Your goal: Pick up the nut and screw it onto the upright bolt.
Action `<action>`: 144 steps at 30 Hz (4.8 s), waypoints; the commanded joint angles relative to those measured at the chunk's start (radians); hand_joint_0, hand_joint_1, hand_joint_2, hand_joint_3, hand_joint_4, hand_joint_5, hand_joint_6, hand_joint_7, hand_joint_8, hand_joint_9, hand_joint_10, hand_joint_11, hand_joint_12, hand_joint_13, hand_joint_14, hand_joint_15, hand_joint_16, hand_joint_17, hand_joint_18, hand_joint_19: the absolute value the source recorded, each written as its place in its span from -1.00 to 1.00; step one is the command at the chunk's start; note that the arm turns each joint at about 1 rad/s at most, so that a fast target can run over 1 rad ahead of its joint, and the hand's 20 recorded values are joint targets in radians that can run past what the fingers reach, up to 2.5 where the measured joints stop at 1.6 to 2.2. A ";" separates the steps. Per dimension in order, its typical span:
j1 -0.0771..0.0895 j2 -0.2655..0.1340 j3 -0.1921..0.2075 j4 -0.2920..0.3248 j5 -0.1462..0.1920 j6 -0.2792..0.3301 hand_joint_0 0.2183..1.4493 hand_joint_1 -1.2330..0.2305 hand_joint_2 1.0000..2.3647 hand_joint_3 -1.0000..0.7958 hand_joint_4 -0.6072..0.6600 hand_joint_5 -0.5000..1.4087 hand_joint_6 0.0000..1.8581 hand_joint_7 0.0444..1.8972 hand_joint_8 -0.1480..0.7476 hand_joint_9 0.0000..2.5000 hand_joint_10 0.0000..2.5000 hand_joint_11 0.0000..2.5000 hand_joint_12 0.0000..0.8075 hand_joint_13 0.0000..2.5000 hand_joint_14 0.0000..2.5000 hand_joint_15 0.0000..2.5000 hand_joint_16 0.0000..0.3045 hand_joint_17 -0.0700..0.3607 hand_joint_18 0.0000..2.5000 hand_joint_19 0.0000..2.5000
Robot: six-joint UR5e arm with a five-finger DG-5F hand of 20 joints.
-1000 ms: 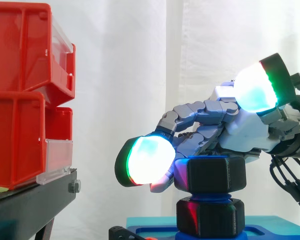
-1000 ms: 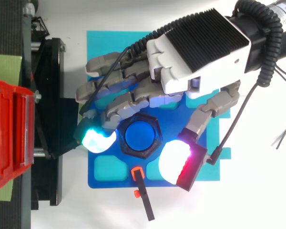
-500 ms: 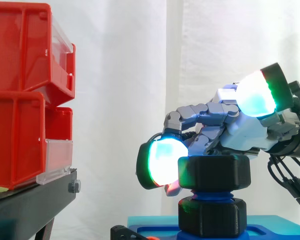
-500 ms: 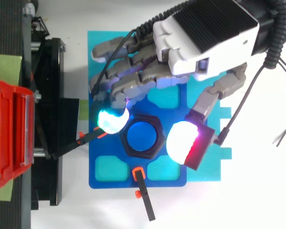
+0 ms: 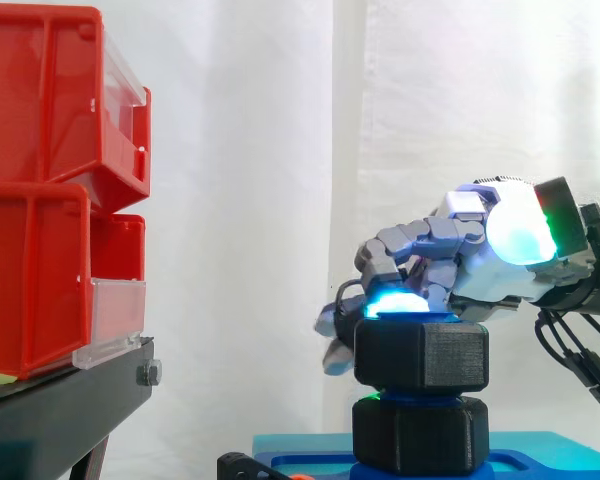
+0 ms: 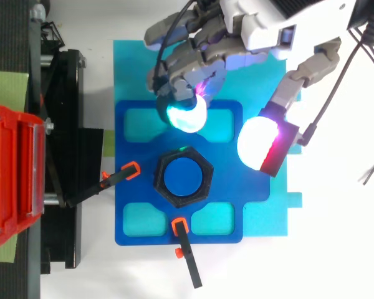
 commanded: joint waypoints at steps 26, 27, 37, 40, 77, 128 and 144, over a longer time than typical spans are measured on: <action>0.020 -0.002 0.002 0.085 0.016 0.041 -0.59 0.49 -1.00 -0.44 0.23 -0.63 -0.46 -0.38 -0.19 -0.48 -1.00 -1.00 -0.41 -0.74 -1.00 -1.00 -0.85 -0.44 -1.00 -1.00; 0.018 -0.002 0.002 0.088 0.016 0.041 -0.59 0.49 -1.00 -0.44 0.23 -0.64 -0.46 -0.39 -0.19 -0.49 -1.00 -1.00 -0.40 -0.74 -1.00 -1.00 -0.85 -0.43 -1.00 -1.00; 0.023 -0.005 -0.001 0.091 0.016 0.039 -0.59 0.50 -1.00 -0.44 0.23 -0.64 -0.46 -0.38 -0.19 -0.50 -1.00 -1.00 -0.40 -0.75 -1.00 -1.00 -0.84 -0.43 -1.00 -1.00; 0.025 -0.005 -0.001 0.091 0.017 0.038 -0.59 0.50 -1.00 -0.44 0.23 -0.64 -0.46 -0.38 -0.19 -0.50 -1.00 -1.00 -0.39 -0.75 -1.00 -1.00 -0.84 -0.43 -1.00 -1.00; 0.035 -0.022 -0.003 0.099 0.020 0.050 -0.55 0.45 -1.00 -0.44 0.27 -0.57 -0.46 0.18 -0.11 -0.46 -1.00 -1.00 -0.43 -0.70 -1.00 -1.00 -0.87 -0.46 -0.99 -1.00; 0.026 -0.022 0.016 0.298 0.028 0.130 -0.56 0.37 -1.00 -0.44 0.31 -0.58 -0.46 -0.28 -0.19 -0.21 -1.00 -1.00 -0.40 -0.60 -1.00 -1.00 -0.87 -0.47 -0.89 -1.00; 0.057 -0.049 0.016 0.280 0.063 0.133 -0.57 0.38 -1.00 -0.44 0.31 -0.58 -0.46 -0.27 -0.17 -0.23 -1.00 -1.00 -0.39 -0.61 -1.00 -1.00 -0.86 -0.45 -0.89 -1.00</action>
